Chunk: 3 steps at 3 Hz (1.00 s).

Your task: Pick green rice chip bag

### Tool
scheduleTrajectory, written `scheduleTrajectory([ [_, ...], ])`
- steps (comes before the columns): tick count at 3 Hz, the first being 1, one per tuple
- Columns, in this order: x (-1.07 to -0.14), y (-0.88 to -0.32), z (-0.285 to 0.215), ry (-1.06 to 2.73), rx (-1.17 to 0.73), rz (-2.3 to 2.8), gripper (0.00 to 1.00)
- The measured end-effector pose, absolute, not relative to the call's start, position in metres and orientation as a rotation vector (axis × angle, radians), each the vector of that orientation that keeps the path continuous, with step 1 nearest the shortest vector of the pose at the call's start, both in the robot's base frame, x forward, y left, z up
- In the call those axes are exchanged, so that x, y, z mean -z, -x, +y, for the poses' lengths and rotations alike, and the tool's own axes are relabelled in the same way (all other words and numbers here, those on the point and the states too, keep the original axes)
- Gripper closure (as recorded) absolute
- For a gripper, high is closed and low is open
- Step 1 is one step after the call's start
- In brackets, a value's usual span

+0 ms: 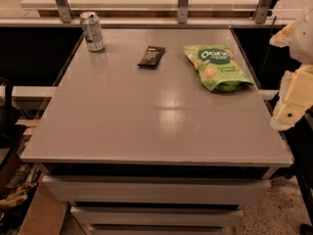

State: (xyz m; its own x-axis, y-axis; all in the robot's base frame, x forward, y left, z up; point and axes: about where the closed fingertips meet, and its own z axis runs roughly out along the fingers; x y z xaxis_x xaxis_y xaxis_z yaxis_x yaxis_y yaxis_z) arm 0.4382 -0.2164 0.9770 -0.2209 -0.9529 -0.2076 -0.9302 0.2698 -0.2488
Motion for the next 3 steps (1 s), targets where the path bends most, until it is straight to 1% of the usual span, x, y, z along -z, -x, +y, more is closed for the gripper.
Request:
scheduleTrajectory([
  [2, -0.972, -0.449, -0.216, 1.688, 0.107, 2.251, 0.00],
  [3, -0.964, -0.480, -0.217, 1.708, 0.113, 2.232, 0.00],
])
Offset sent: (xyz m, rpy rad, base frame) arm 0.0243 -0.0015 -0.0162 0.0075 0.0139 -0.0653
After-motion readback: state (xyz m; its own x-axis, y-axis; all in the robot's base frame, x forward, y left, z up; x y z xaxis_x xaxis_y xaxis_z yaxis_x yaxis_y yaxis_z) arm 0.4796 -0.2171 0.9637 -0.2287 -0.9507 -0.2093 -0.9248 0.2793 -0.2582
